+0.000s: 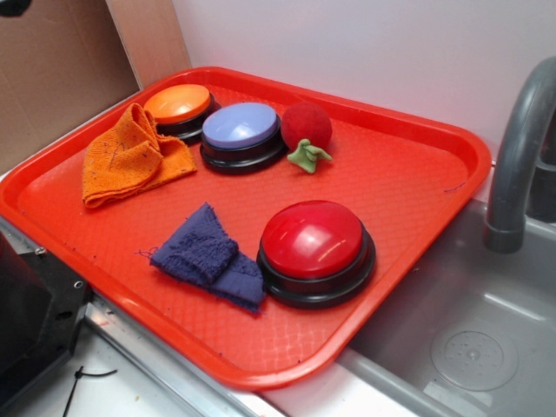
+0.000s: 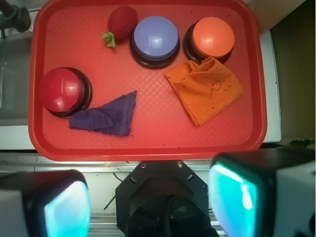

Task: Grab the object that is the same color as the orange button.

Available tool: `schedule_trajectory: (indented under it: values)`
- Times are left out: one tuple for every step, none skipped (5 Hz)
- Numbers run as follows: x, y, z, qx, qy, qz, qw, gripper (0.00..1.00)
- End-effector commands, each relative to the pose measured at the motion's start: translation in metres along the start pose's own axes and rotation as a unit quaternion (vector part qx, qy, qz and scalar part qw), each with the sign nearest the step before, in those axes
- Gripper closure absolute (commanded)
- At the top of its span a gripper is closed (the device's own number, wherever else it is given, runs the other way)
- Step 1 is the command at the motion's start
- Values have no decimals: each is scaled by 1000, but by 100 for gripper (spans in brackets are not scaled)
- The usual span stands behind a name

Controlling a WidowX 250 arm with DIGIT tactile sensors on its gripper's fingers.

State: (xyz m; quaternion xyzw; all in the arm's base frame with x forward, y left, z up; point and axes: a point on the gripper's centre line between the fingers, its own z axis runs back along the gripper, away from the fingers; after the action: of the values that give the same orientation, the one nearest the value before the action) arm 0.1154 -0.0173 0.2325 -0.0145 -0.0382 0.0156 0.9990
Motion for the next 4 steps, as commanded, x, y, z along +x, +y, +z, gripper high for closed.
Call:
schedule_trajectory:
  values:
    - [0,0,0,0,0,0,1000,0]
    - [7,13,-8,3,-4,43,999,0]
    - [14,32,-26,8,-30,122,992,0]
    - [19,46,-41,12,-39,174,984,0]
